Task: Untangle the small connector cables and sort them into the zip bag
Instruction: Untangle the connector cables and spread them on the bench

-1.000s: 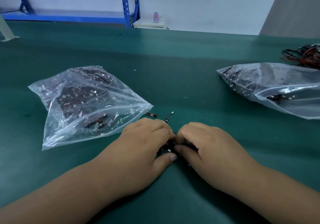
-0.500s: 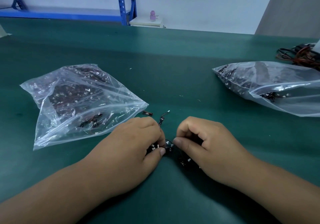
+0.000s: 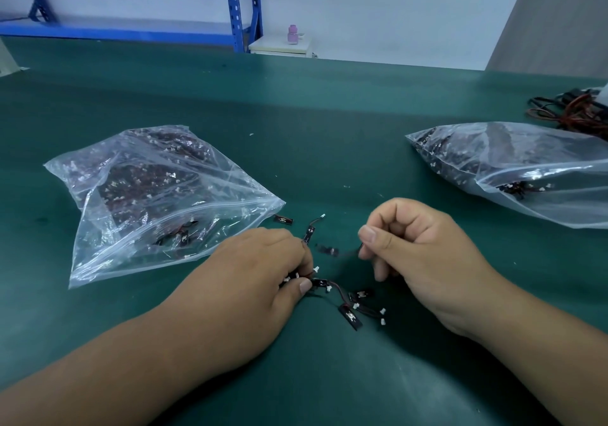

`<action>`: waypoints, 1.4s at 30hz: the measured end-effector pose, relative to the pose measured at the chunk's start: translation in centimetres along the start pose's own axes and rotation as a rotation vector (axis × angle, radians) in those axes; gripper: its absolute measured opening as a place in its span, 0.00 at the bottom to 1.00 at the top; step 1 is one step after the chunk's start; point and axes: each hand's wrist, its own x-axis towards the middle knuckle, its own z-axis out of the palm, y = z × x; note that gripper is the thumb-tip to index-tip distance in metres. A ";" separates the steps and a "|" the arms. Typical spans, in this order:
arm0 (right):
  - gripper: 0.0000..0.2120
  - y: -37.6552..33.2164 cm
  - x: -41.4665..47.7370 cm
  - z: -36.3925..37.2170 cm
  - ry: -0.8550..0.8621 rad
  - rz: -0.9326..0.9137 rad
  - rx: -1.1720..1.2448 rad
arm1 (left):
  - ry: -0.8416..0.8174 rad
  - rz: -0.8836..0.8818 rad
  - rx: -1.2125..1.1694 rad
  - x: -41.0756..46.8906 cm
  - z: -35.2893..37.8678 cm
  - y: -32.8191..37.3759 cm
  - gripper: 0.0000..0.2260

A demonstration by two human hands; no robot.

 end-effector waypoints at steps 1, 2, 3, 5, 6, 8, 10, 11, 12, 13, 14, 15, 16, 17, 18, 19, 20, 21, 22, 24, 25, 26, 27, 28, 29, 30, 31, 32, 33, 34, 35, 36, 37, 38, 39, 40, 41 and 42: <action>0.09 0.0 0.1 -0.1 0.010 0.010 0.031 | 0.003 0.000 -0.003 0.0 0.0 0.0 0.02; 0.09 0.0 0.1 -0.1 0.021 0.021 0.058 | 0.003 -0.002 -0.005 0.0 0.0 0.0 0.02; 0.09 -0.1 0.1 -0.2 0.030 0.035 0.084 | 0.004 -0.005 -0.008 0.0 0.0 0.0 0.02; 0.08 -0.2 0.3 -0.3 0.046 0.058 0.123 | 0.017 -0.006 -0.016 -0.1 0.0 0.0 0.02; 0.09 -0.1 0.3 -0.4 0.056 0.063 0.136 | 0.022 -0.008 -0.020 -0.1 0.0 -0.1 0.02; 0.11 -0.1 0.5 -0.4 0.081 0.071 0.153 | 0.027 -0.008 -0.022 -0.1 0.0 -0.1 0.02; 0.11 -0.1 0.6 -0.4 0.095 0.079 0.160 | 0.032 -0.005 -0.025 -0.1 0.0 0.0 0.02; 0.11 -0.2 0.6 -0.4 0.098 0.082 0.161 | 0.037 -0.006 -0.029 -0.1 0.0 0.0 0.02; 0.11 -0.2 0.5 -0.4 0.102 0.083 0.157 | 0.043 -0.009 -0.036 -0.1 0.0 0.0 0.02; 0.11 -0.2 0.5 -0.3 0.106 0.083 0.148 | 0.049 -0.012 -0.045 -0.1 0.0 0.1 0.02; 0.10 -0.2 0.5 -0.3 0.112 0.082 0.136 | 0.055 -0.015 -0.053 0.0 0.0 0.1 0.02; 0.10 -0.3 0.5 -0.2 0.119 0.082 0.124 | 0.064 -0.016 -0.062 0.0 0.0 0.1 0.02; 0.11 -0.3 0.5 -0.2 0.129 0.082 0.118 | 0.076 -0.017 -0.072 0.1 0.0 0.1 0.03; 0.11 -0.3 0.6 -0.1 0.138 0.083 0.118 | 0.086 -0.018 -0.081 0.2 0.0 0.1 0.03; 0.11 -0.3 0.6 -0.1 0.145 0.083 0.119 | 0.092 -0.018 -0.088 0.3 0.0 0.2 0.03; 0.10 -0.3 0.7 0.0 0.149 0.084 0.116 | 0.094 -0.015 -0.090 0.3 -0.1 0.2 0.03; 0.10 -0.3 0.8 0.1 0.153 0.083 0.109 | 0.094 -0.011 -0.089 0.3 -0.1 0.2 0.03; 0.10 -0.3 0.9 0.2 0.160 0.082 0.102 | 0.093 -0.007 -0.086 0.3 -0.1 0.2 0.04; 0.09 -0.3 0.9 0.3 0.170 0.079 0.090 | 0.091 -0.005 -0.081 0.3 -0.1 0.1 0.04; 0.08 -0.1 1.0 0.4 0.194 0.071 0.040 | 0.074 0.001 -0.060 0.4 -0.2 0.1 0.06; 0.08 -0.1 1.0 0.5 0.202 0.063 -0.003 | 0.061 0.008 -0.041 0.4 -0.3 0.0 0.08; 0.07 0.0 1.0 0.5 0.207 0.053 -0.049 | 0.050 0.013 -0.019 0.4 -0.3 0.0 0.11; 0.07 0.0 0.9 0.5 0.209 0.038 -0.090 | 0.044 0.009 0.000 0.3 -0.4 -0.1 0.14; 0.06 0.1 0.8 0.6 0.214 0.019 -0.127 | 0.038 -0.010 0.015 0.3 -0.4 -0.1 0.18; 0.07 0.2 0.6 0.6 0.222 -0.005 -0.171 | 0.032 -0.038 0.031 0.2 -0.4 -0.1 0.21; 0.07 0.3 0.5 0.6 0.231 -0.032 -0.222 | 0.025 -0.068 0.051 0.2 -0.4 -0.1 0.24; 0.08 0.3 0.5 0.6 0.240 -0.058 -0.269 | 0.016 -0.094 0.070 0.2 -0.3 -0.1 0.27; 0.08 0.3 0.4 0.7 0.247 -0.078 -0.301 | 0.006 -0.114 0.083 0.2 -0.3 -0.2 0.32; 0.08 0.3 0.3 0.7 0.254 -0.090 -0.320 | -0.008 -0.132 0.091 0.3 -0.3 -0.4 0.36; 0.08 0.3 0.3 0.7 0.258 -0.096 -0.333 | -0.024 -0.150 0.097 0.5 -0.3 -0.6 0.40; 0.08 0.3 0.3 0.7 0.260 -0.097 -0.345 | -0.042 -0.165 0.106 0.6 -0.2 -0.8 0.42; 0.08 0.3 0.2 0.7 0.260 -0.096 -0.355 | -0.059 -0.176 0.118 0.7 -0.1 -1.0 0.44; 0.09 0.3 0.2 0.6 0.260 -0.092 -0.365 | -0.074 -0.181 0.134 0.8 0.0 -1.1 0.46; 0.09 0.4 0.2 0.6 0.256 -0.086 -0.374 | -0.086 -0.182 0.151 0.9 0.2 -1.2 0.46; 0.09 0.4 0.3 0.6 0.247 -0.076 -0.384 | -0.093 -0.178 0.163 0.9 0.2 -1.3 0.47; 0.09 0.5 0.3 0.6 0.234 -0.063 -0.394 | -0.096 -0.169 0.170 1.0 0.3 -1.4 0.47; 0.10 0.5 0.3 0.6 0.223 -0.049 -0.401 | -0.099 -0.154 0.173 1.0 0.3 -1.4 0.47; 0.10 0.5 0.3 0.6 0.214 -0.035 -0.404 | -0.104 -0.135 0.176 1.0 0.2 -1.4 0.47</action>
